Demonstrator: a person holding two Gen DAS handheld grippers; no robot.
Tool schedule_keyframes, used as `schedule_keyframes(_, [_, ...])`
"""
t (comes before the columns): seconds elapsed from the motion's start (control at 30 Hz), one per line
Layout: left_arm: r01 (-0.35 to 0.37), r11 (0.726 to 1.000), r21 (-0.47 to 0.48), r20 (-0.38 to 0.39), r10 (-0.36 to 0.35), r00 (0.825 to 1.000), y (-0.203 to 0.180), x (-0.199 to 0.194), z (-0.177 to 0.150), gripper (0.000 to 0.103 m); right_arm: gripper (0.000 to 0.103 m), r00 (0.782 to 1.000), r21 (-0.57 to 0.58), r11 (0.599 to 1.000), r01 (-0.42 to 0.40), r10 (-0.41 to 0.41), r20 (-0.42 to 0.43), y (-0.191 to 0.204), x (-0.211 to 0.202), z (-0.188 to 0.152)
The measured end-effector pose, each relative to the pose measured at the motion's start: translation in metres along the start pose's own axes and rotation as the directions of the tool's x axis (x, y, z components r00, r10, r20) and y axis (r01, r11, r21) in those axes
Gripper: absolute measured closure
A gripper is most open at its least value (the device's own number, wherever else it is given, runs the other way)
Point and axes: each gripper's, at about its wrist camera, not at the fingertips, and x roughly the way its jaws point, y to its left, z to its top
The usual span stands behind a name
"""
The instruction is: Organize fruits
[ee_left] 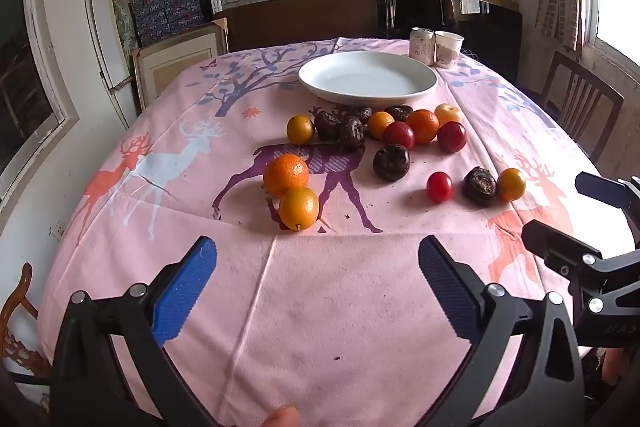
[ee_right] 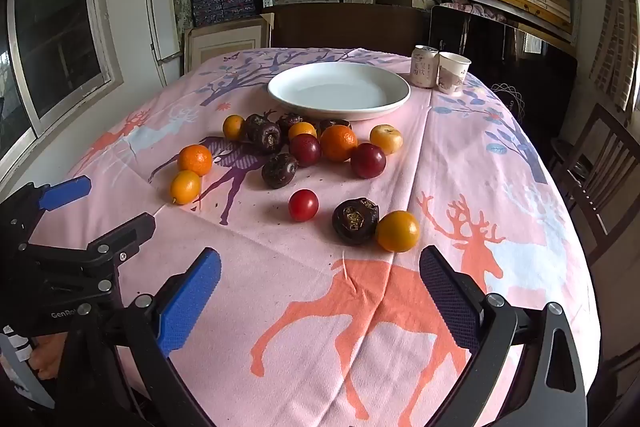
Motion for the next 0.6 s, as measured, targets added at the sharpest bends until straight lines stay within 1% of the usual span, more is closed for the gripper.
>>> schedule_keyframes(0.17, [-0.007, 1.0, 0.009, 0.004, 0.007, 1.0, -0.002, -0.001, 0.0, 0.004, 0.003, 1.0, 0.001, 1.0, -0.001, 0.001, 0.001, 0.0, 0.0, 0.0])
schedule_keyframes(0.2, [-0.002, 1.0, 0.004, 0.0, 0.002, 1.0, -0.003, 0.006, -0.007, 0.004, 0.003, 1.0, 0.0, 1.0, -0.001, 0.001, 0.002, 0.0, 0.0, 0.0])
schedule_keyframes(0.3, [-0.002, 1.0, 0.008, 0.002, 0.002, 1.0, -0.003, 0.009, -0.011, 0.004, 0.003, 1.0, 0.002, 1.0, 0.0, 0.0, 0.001, 0.0, 0.0, 0.0])
schedule_keyframes(0.43, [-0.006, 1.0, 0.003, -0.004, 0.006, 1.0, -0.003, 0.012, -0.012, 0.004, 0.003, 1.0, 0.001, 1.0, -0.002, 0.002, 0.0, 0.0, 0.0, 0.0])
schedule_keyframes(0.47, [-0.004, 1.0, 0.003, -0.009, 0.004, 1.0, -0.002, 0.009, -0.007, 0.004, 0.003, 1.0, 0.001, 1.0, -0.002, 0.002, 0.0, 0.0, 0.0, 0.0])
schedule_keyframes(0.6, [-0.001, 1.0, 0.005, -0.014, 0.001, 1.0, -0.001, 0.008, -0.005, 0.004, 0.003, 1.0, 0.001, 1.0, -0.001, 0.001, -0.001, 0.0, 0.0, 0.0])
